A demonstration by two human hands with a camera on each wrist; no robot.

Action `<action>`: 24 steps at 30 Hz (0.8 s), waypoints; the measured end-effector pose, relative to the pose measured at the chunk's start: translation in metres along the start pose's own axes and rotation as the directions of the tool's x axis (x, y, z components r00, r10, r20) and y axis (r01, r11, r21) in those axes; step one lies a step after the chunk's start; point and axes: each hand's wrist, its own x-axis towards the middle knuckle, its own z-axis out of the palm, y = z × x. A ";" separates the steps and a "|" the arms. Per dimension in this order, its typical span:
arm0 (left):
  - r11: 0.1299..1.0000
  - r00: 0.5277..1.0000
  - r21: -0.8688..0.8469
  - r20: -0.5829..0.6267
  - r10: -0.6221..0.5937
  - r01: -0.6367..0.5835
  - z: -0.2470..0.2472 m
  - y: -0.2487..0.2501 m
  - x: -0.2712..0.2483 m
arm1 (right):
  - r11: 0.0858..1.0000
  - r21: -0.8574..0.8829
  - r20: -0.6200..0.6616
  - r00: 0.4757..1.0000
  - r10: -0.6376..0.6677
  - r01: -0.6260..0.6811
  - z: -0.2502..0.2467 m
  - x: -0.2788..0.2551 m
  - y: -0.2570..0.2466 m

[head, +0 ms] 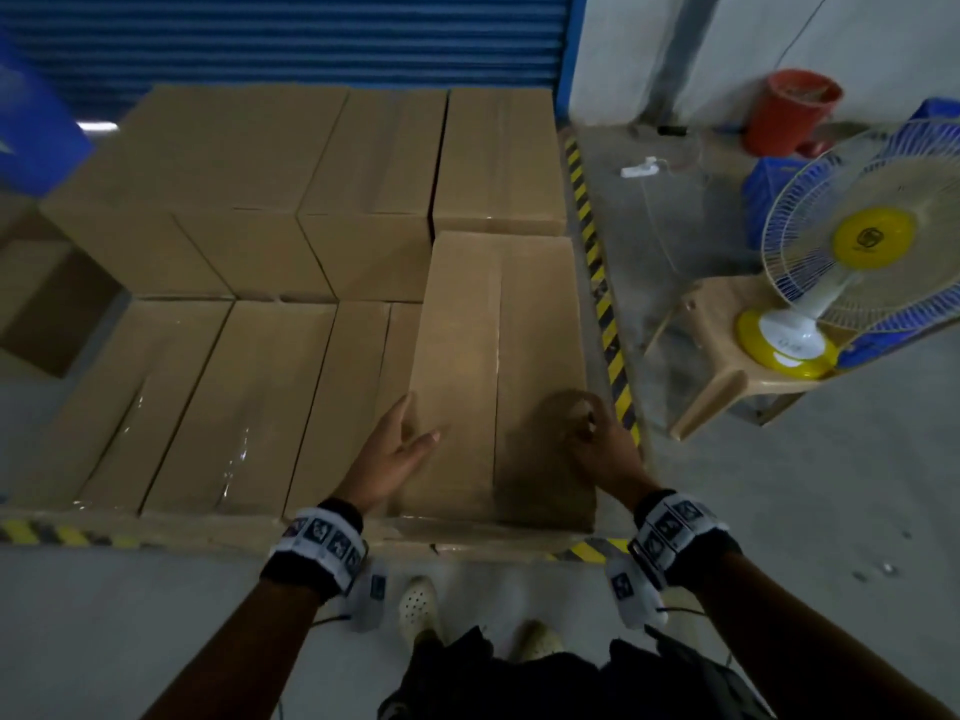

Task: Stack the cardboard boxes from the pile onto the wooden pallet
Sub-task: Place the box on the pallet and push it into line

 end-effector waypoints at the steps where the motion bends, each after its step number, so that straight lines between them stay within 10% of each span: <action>1: 1.000 1.000 0.010 -0.024 0.020 -0.020 0.005 -0.010 -0.009 | 1.000 -0.026 0.009 1.000 -0.015 0.015 0.003 -0.007 0.006; 24: 0.998 0.964 -0.015 -0.262 0.052 -0.058 0.063 -0.017 -0.002 | 0.997 0.077 -0.186 0.982 -0.014 0.029 0.017 0.001 0.019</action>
